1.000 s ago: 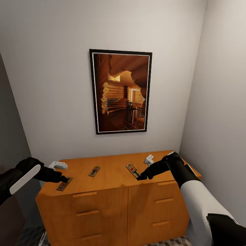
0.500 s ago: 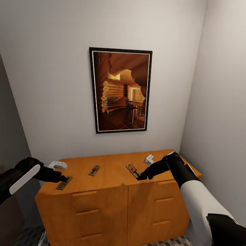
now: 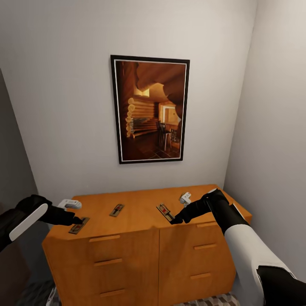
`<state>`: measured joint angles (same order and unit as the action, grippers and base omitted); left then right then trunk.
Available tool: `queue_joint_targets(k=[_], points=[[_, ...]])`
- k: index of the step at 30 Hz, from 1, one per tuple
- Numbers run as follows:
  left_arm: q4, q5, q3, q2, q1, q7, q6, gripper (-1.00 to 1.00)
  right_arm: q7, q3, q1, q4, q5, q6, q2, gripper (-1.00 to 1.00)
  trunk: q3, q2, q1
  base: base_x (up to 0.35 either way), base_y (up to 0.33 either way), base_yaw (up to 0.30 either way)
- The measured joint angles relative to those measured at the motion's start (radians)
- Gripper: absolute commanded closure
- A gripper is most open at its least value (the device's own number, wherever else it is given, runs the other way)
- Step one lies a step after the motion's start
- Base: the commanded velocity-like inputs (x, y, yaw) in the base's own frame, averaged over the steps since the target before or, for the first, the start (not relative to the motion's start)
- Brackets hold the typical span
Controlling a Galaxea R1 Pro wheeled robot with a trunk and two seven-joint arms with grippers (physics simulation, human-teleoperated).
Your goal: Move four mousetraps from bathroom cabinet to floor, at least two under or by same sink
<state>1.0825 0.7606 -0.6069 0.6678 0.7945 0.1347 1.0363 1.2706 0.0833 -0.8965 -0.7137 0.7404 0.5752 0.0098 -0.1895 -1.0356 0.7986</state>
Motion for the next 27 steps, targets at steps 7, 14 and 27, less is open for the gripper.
queue_joint_targets(k=[7, 14, 27], points=[[0.0, -0.001, 0.02, 0.001, 0.0, -0.001, 0.0, -1.0, 0.0, 0.0, 0.0, 0.0, 0.0, 0.0, 0.0, 1.0, -0.022, -0.049, 0.027, 0.0, 0.0, 0.0], [0.003, -0.003, 0.033, 0.003, 0.0, -0.002, 0.0, -1.0, 0.0, 0.0, 0.0, 0.0, 0.0, -0.001, 0.0, 1.0, -0.041, -0.091, 0.05, 0.0, 0.0, 0.0], [0.005, -0.003, 0.04, 0.014, 0.0, -0.002, -0.001, -1.0, 0.0, 0.0, 0.0, 0.0, 0.0, -0.001, 0.0, 1.0, -0.041, -0.091, 0.05, 0.0, 0.0, 0.0]])
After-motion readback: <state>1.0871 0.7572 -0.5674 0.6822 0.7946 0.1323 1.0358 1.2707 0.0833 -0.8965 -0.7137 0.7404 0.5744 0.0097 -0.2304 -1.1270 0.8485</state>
